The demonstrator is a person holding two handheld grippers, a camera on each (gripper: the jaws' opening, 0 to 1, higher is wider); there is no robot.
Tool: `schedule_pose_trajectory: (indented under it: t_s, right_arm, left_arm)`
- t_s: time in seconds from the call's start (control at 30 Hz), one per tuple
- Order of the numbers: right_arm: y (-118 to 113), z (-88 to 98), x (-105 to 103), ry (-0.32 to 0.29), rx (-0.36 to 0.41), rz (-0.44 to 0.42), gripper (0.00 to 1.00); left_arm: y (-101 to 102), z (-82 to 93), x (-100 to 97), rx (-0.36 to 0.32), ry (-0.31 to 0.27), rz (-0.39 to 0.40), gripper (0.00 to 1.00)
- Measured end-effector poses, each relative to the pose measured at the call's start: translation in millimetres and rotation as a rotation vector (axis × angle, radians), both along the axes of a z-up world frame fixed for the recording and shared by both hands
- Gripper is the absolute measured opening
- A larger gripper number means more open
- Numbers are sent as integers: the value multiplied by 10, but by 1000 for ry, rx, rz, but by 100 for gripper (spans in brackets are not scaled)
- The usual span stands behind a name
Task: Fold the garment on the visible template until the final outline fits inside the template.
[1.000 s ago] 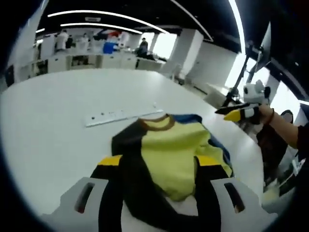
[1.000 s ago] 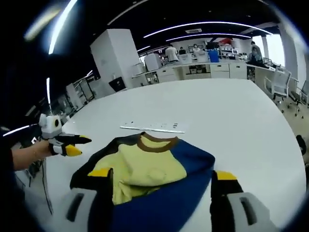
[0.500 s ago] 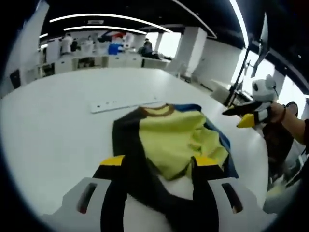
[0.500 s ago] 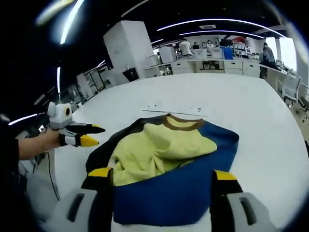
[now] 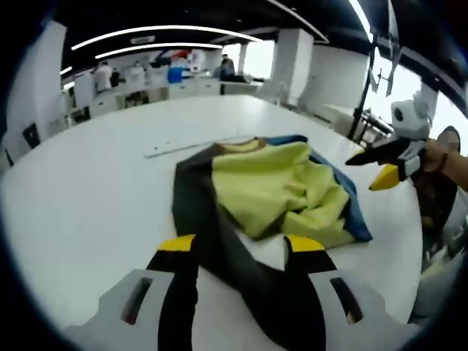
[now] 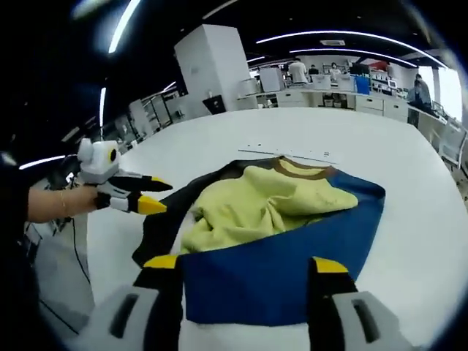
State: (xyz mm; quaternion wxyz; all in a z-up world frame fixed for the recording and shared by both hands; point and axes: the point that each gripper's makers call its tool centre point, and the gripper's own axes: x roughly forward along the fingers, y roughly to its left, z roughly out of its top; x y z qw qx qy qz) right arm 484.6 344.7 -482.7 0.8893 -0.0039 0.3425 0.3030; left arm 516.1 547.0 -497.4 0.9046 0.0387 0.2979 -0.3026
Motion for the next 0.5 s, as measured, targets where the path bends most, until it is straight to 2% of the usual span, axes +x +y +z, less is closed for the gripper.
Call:
schedule_pose_trajectory:
  t_s: [0.07, 0.33, 0.5]
  right_arm:
    - [7, -18, -12, -13, -12, 4, 54]
    - [-1, -122, 27, -29, -24, -5, 33]
    - [17, -263, 43, -8, -39, -9, 23]
  left_arm:
    - [15, -49, -23, 37, -7, -6, 37]
    - [-1, -165, -58, 17, 15, -13, 23]
    - [-50, -222, -91, 13, 36, -13, 18]
